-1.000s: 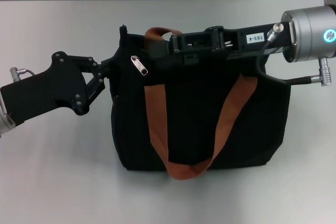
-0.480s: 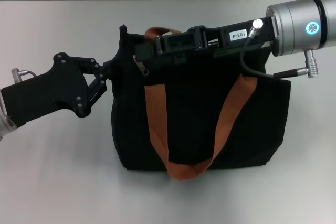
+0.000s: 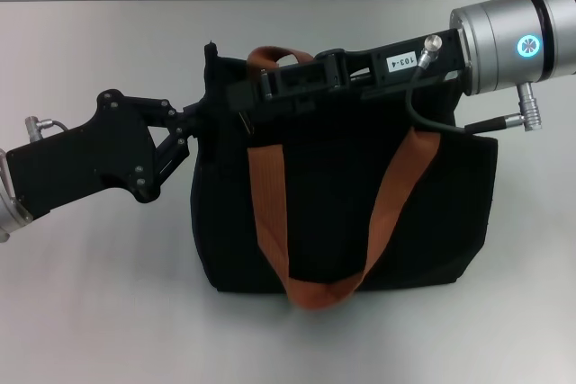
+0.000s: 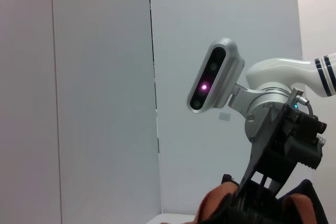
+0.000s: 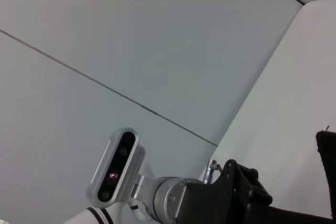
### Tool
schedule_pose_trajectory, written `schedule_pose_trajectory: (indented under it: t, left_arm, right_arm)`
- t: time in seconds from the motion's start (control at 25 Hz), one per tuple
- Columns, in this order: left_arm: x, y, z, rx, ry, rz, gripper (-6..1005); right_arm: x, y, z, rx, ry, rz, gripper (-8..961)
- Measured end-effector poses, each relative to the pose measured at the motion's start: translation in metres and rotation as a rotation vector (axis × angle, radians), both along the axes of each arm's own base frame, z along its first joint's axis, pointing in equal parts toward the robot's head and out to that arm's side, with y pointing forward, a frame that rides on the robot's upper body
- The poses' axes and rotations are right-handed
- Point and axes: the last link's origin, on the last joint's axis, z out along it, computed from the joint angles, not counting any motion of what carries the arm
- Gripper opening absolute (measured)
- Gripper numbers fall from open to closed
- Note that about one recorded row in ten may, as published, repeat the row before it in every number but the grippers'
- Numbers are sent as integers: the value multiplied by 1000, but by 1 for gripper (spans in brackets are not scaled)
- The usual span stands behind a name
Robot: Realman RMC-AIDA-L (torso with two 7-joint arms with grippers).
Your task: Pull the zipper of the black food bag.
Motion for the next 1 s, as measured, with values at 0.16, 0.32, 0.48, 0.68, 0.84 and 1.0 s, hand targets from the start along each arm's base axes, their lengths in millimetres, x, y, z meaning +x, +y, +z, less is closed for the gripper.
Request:
schedule_pose_trajectory:
  t: [0.16,0.32,0.48,0.68,0.84,1.0]
  left_arm:
    - [1,1,0,1,-5,0,21]
    - [1,1,1,4,-9,1,21]
    - [1,1,1,5,-9,1,21]
    - [1,2,0,8,-8,7,22]
    - [2,4,0,4,-10,12,22]
    - [2,5,0,4,-8,19,22]
  right_arm:
    - [0,-1,-1,-6,-6,6,816]
    - [-1,-1,-1,-8,-7,9,816]
    - [-1,-1,-2,-8,-8,10,816]
    - [-2,-2,-2,-11,-8,12,817]
    - [-3,-2,-3,-17,-8,15,817]
    - [-3,-2,-3,-19,-8,15,817]
